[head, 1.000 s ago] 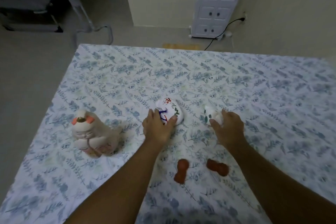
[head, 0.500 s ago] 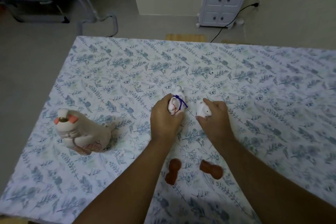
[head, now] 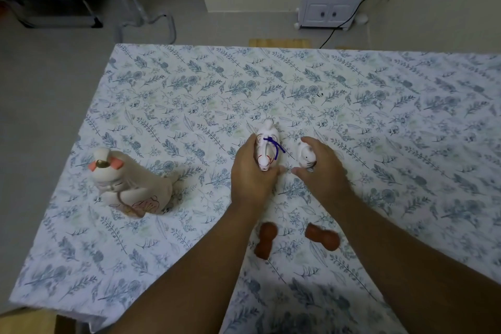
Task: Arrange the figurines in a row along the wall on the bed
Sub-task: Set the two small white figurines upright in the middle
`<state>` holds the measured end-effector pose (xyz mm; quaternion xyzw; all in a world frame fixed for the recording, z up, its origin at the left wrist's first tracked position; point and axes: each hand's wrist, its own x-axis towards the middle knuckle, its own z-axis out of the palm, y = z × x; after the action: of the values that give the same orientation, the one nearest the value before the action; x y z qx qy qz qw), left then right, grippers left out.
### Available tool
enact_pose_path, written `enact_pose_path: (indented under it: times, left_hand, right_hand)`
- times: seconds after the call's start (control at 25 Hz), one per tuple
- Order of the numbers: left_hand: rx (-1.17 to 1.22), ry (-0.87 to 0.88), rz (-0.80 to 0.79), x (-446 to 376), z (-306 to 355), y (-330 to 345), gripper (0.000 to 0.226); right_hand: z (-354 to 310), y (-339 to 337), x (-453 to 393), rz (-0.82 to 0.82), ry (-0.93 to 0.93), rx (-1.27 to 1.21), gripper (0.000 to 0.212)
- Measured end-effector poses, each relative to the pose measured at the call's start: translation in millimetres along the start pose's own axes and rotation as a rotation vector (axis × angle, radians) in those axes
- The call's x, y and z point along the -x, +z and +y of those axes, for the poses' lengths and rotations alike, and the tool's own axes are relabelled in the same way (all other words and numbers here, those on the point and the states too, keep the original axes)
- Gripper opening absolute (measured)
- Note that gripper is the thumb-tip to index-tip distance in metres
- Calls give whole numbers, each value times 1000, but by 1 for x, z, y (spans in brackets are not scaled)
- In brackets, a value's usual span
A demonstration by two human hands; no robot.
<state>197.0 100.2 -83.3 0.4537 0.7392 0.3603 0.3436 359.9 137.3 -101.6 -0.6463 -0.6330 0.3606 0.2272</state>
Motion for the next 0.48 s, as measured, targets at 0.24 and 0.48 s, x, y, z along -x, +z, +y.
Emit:
enact_pose_path:
  times: [0.24, 0.48]
  left_hand:
    - [-154, -69, -99, 52, -24, -23, 83]
    - [-279, -90, -315, 109, -62, -22, 28]
  right_hand:
    - [10, -12, 59, 29, 22, 50, 68]
    - [42, -15, 137, 57, 212, 165, 44]
